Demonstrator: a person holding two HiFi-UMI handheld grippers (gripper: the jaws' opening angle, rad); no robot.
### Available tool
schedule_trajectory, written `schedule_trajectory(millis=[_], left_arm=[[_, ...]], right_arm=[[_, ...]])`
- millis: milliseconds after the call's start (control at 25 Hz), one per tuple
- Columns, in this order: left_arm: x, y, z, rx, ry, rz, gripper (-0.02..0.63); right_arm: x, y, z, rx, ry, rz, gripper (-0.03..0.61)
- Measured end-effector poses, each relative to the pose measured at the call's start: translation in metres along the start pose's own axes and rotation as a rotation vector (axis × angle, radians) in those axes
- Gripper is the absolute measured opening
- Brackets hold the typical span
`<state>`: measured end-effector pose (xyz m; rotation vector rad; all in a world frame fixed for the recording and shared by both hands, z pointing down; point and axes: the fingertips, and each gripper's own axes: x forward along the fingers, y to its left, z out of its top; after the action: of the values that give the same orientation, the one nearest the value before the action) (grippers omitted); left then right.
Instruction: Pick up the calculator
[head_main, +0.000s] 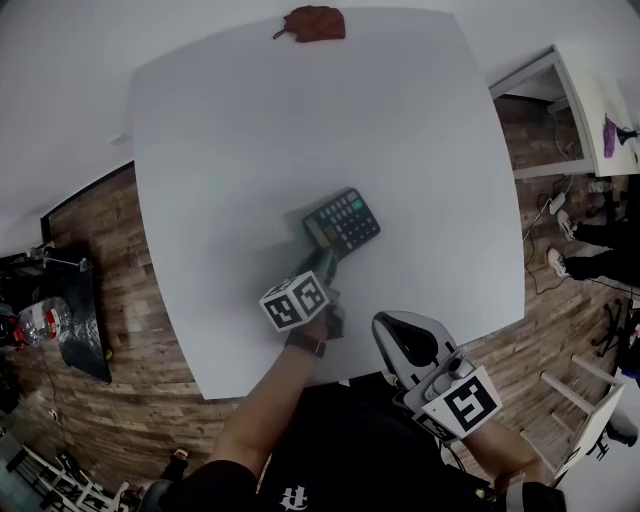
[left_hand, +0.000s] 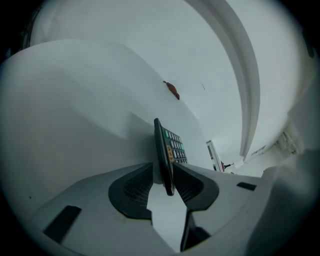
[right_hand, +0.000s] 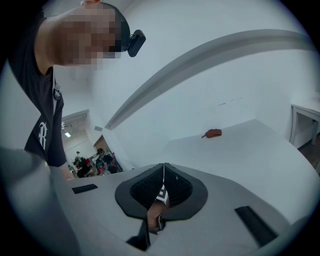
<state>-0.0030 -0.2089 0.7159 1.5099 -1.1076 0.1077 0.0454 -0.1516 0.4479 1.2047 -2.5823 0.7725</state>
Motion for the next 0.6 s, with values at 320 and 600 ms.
schedule_trajectory(millis=[320, 600], left_arm=[[0.009, -0.007, 0.0, 0.01, -0.005, -0.059, 0.069], [0.002, -0.02, 0.005, 0.049, -0.037, -0.082, 0.046]], right_arm=[[0.001, -0.01, 0.001, 0.02, 0.002, -0.026, 0.012], [-0.005, -0.015, -0.003, 0.005, 0.012, -0.044, 0.012]])
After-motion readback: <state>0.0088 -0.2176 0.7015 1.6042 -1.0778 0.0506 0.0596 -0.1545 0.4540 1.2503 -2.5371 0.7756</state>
